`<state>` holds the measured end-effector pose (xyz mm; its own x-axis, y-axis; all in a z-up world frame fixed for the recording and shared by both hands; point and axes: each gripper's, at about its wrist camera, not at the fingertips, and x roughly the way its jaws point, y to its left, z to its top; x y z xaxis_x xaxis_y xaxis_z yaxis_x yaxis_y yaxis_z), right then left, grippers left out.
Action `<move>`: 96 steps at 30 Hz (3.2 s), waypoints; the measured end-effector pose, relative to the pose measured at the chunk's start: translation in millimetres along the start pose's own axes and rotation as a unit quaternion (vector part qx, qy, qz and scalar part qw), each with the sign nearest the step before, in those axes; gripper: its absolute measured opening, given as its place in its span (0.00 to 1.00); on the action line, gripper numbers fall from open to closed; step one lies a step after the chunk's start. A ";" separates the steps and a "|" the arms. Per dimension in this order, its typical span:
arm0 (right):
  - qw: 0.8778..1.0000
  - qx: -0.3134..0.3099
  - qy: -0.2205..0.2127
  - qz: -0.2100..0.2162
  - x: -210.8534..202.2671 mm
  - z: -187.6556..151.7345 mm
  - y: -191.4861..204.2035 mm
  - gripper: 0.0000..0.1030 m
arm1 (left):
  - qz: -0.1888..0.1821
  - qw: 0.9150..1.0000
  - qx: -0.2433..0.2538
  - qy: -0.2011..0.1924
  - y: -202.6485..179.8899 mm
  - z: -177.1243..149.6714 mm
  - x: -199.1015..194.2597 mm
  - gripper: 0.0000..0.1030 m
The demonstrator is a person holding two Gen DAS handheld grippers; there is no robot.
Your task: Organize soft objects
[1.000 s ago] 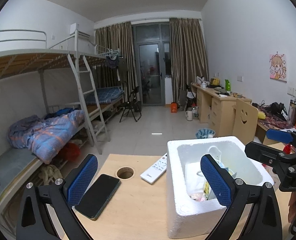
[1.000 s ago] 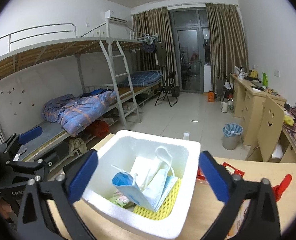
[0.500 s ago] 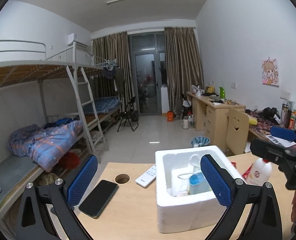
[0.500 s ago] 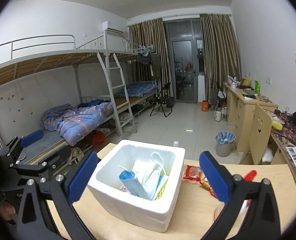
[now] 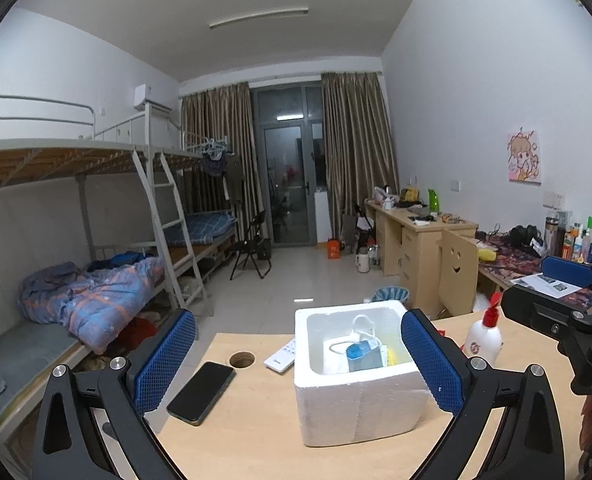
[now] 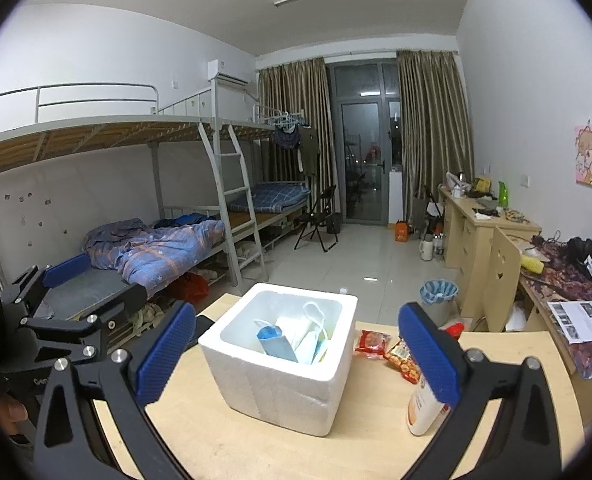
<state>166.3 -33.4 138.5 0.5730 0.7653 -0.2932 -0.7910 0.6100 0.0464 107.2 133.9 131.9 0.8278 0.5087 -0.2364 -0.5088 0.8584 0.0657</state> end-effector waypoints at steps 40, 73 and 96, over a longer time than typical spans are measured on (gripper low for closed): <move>0.998 -0.022 -0.053 -0.016 -135.3 -57.4 58.6 1.00 | -0.022 0.997 0.002 -0.075 14.4 -43.2 -186.4 1.00; 0.997 0.015 -0.071 -0.023 -136.6 -152.5 44.2 1.00 | -0.021 0.998 -0.020 -0.057 18.6 -160.8 -163.1 1.00; 0.999 0.030 -0.039 0.003 -125.5 -193.0 34.7 1.00 | -0.050 0.998 -0.020 -0.037 8.0 -205.5 -150.1 1.00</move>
<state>25.6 -147.9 -7.4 0.5853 0.7811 -0.2175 -0.7814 0.6150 0.1059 -69.7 50.9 -31.3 0.8895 0.4252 -0.1674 -0.4304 0.9026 0.0053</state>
